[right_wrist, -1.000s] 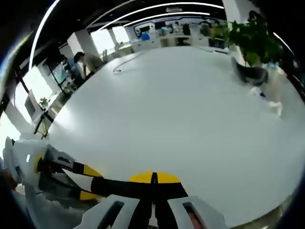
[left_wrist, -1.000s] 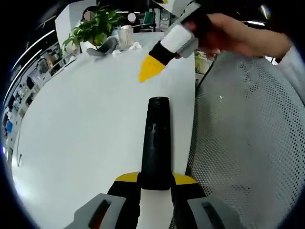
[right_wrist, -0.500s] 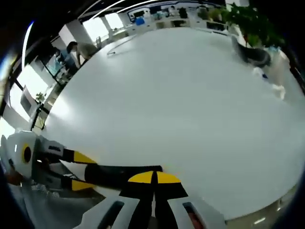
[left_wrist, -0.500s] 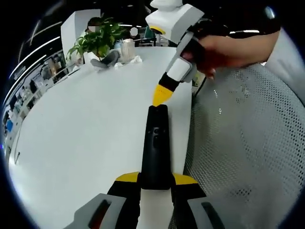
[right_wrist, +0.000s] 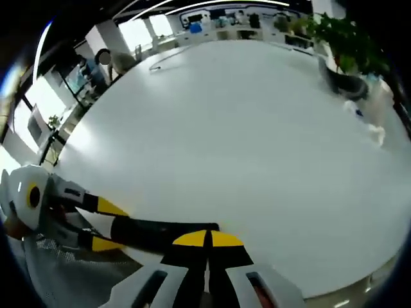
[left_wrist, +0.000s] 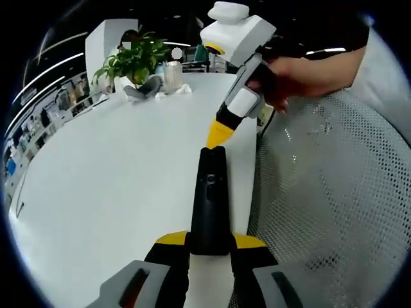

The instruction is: Press the specified remote control buttons in sequence, fully releasing each button before pressing the next.

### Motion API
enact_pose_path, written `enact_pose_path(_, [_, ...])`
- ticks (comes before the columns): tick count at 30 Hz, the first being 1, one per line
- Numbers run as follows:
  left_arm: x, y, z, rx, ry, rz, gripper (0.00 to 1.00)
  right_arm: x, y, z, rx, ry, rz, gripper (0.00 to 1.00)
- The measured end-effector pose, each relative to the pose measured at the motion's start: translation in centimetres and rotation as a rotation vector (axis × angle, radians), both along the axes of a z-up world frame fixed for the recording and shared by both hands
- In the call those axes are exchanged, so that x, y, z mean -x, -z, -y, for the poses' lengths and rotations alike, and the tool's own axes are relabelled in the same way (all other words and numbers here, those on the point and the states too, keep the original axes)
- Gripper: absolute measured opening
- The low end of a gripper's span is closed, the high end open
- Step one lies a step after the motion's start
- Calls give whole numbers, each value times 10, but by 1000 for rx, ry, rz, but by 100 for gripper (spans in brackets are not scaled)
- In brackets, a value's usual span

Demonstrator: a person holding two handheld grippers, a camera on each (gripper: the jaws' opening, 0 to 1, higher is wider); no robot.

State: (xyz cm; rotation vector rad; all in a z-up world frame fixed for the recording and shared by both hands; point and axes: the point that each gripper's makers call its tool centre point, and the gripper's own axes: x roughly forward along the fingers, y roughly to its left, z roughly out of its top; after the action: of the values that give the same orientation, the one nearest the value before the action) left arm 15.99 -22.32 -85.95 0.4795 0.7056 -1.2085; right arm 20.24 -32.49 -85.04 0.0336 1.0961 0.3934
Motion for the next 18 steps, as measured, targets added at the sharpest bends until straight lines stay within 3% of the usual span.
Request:
enact_pose_path(9, [0,-1,0,17,-9,-8,24,1,-1,0,-50,40,-22,0])
enact_pose_path(18, [-1,-1,0,22,-4,-9,24,2,0,-3,25,-28,2,0])
